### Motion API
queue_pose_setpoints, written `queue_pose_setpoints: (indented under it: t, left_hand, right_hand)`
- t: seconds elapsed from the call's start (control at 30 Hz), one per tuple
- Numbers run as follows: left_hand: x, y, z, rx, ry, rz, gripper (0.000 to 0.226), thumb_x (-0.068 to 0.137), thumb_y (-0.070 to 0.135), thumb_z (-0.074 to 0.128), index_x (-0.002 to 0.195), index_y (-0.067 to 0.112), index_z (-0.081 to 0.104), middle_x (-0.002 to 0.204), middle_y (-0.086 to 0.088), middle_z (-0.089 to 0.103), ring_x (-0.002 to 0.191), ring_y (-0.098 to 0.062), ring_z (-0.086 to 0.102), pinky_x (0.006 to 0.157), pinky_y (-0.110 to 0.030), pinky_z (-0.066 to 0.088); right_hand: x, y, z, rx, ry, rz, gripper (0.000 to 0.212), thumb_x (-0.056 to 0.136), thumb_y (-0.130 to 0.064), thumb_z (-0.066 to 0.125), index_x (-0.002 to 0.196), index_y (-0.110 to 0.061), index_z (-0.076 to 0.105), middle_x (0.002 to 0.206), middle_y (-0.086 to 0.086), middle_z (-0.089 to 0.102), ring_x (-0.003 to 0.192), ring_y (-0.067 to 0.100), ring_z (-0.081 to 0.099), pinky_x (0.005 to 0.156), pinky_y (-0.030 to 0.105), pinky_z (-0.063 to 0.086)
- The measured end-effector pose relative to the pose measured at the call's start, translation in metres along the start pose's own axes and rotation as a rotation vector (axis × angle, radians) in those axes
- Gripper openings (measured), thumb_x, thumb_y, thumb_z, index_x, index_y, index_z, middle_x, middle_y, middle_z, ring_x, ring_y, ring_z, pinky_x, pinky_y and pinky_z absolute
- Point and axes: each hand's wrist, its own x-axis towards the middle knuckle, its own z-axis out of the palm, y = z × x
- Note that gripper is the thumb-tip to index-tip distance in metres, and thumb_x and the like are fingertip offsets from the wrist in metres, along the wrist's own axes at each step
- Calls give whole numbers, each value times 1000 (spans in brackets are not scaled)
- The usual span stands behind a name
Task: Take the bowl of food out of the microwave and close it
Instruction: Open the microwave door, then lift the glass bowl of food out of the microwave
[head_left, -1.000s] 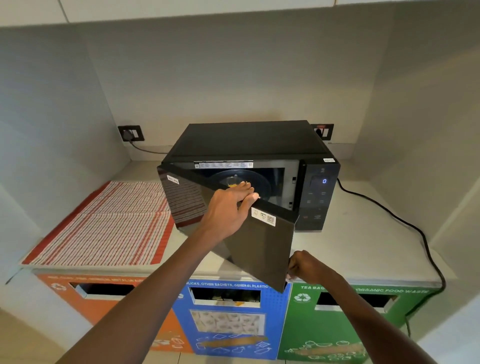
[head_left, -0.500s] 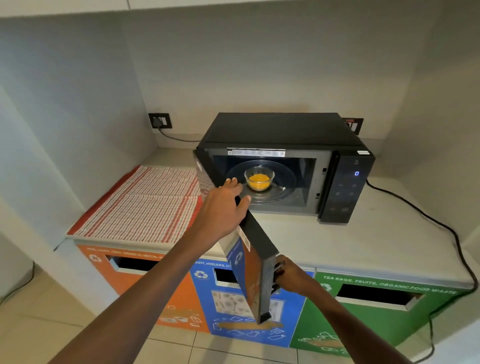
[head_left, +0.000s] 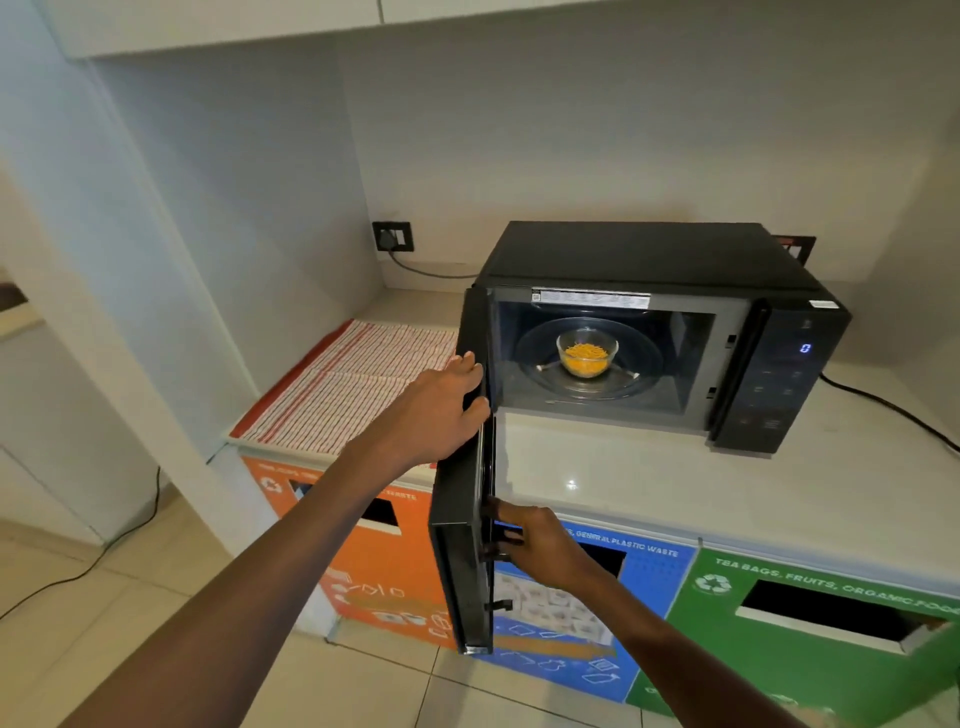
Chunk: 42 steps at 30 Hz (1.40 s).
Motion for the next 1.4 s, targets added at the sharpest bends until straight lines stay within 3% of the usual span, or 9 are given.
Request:
queue_pose_setpoints:
  t: [0.13,0.27,0.47,0.7,0.83,1.0,1.1,1.23,1.4]
  left_hand:
    - [-5,-15,-10,3,-7,-21,52,98,26,45,148,12,38,161,-8,27,144,-29,34,115,-37,28]
    - [-6,-28,-18,13,-23,-47,52,97,21,47,147,12,40,161,-8,28,144,-28,36,115,-36,32]
    - [-6,-36,-22,25,-36,-64,52,96,15,49,147,11,40,161,-8,27,145,-31,33,117,-43,32]
    - [-2,-27,-13,95,32,-71,51,94,13,54,144,10,43,158,-10,35,133,-30,48,108,-35,40]
    - [7,-7,-1,227,46,-137,59,90,1,52,146,5,35,160,-15,27,137,-29,43,108,-36,41]
    - [35,34,30,253,95,-178,66,91,11,51,150,0,22,162,-18,17,149,-32,19,120,-41,21]
    - [62,50,55,91,87,-249,49,91,12,51,136,-3,42,152,-22,36,142,-35,34,114,-41,32]
    - [108,58,91,-162,166,-349,19,90,11,49,101,-1,59,106,-24,66,100,-40,64,75,-38,48]
    - [162,56,130,-318,207,-437,33,93,16,50,119,-2,62,118,-26,68,113,-41,61,93,-40,50]
  right_hand:
    - [10,-9,15,-7,-62,-24,50,83,-17,72,130,-16,56,125,-3,63,113,3,58,98,33,50]
    - [22,-15,27,-52,-114,-24,59,84,-20,70,138,-16,47,141,1,51,130,12,45,107,32,40]
    - [40,-18,37,-193,-132,-14,59,86,-25,66,139,-12,44,137,12,55,123,25,53,103,38,45]
    - [51,-1,24,-199,-169,-23,42,84,-30,67,123,-17,58,110,16,68,94,28,66,83,46,55]
    - [61,8,7,-162,-197,-101,51,84,-28,67,132,-31,50,124,15,64,108,30,62,91,43,53]
    - [85,32,-40,-133,-37,-1,46,86,-20,65,131,-19,54,124,13,64,109,22,62,92,39,53]
    - [98,46,-76,-171,116,54,33,85,-11,62,117,-9,65,111,14,70,96,25,67,89,37,54]
    - [113,67,-130,-217,328,115,24,83,-6,57,103,3,69,100,20,73,94,34,67,86,34,51]
    - [137,95,-193,-341,409,231,22,83,-16,51,93,-1,64,98,27,67,94,42,61,77,40,49]
